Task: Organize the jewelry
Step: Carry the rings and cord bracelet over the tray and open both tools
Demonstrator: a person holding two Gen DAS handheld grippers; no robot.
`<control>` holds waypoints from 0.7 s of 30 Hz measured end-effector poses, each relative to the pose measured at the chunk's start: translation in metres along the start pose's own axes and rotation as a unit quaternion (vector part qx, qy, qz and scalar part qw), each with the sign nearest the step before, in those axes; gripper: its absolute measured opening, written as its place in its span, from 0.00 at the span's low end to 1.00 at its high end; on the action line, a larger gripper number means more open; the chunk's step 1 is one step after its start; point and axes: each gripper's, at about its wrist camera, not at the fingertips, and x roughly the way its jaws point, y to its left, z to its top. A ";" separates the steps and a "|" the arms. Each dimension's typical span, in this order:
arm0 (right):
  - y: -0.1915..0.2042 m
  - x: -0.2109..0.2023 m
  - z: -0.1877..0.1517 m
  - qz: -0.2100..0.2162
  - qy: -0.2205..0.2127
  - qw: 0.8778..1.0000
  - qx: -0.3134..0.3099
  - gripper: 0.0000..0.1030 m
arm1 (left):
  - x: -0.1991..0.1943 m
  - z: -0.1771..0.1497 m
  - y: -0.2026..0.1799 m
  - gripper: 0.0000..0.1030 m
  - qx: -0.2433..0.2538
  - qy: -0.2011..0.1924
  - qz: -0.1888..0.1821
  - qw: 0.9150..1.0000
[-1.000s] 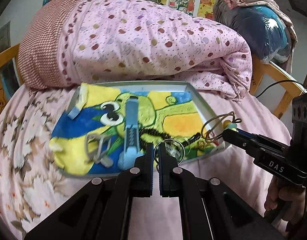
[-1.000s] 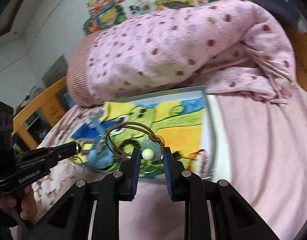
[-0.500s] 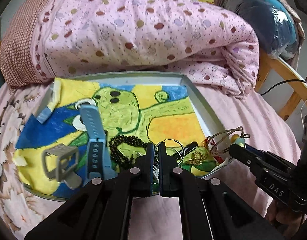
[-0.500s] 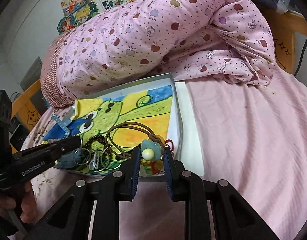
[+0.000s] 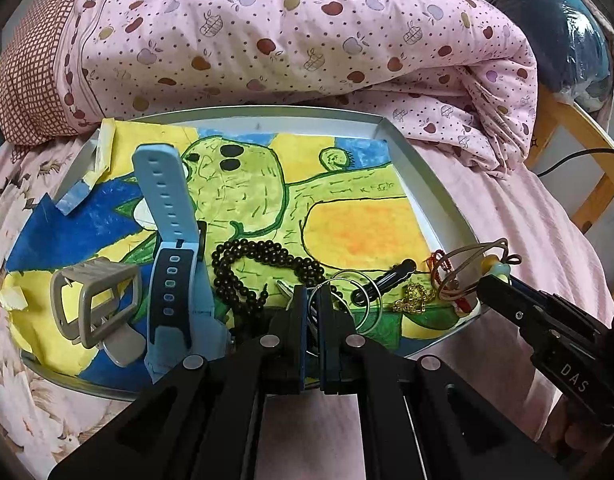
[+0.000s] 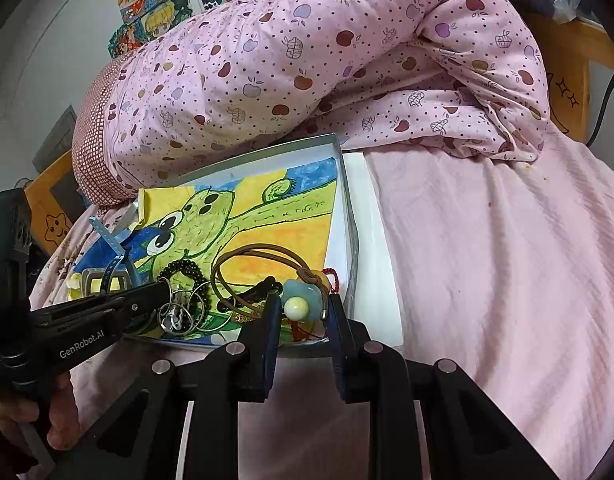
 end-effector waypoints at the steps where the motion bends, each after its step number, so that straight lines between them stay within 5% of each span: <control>1: 0.000 0.000 0.000 0.000 0.001 1.000 0.000 0.22 | 0.001 0.000 0.000 0.03 0.000 0.001 0.001 1.000; 14: 0.003 0.000 0.001 -0.009 0.005 1.000 -0.012 0.23 | -0.006 -0.002 0.003 0.06 -0.009 -0.002 -0.016 1.000; 21: 0.004 -0.010 0.003 -0.019 -0.004 1.000 -0.018 0.37 | -0.020 0.000 0.001 0.38 -0.015 -0.028 -0.027 0.999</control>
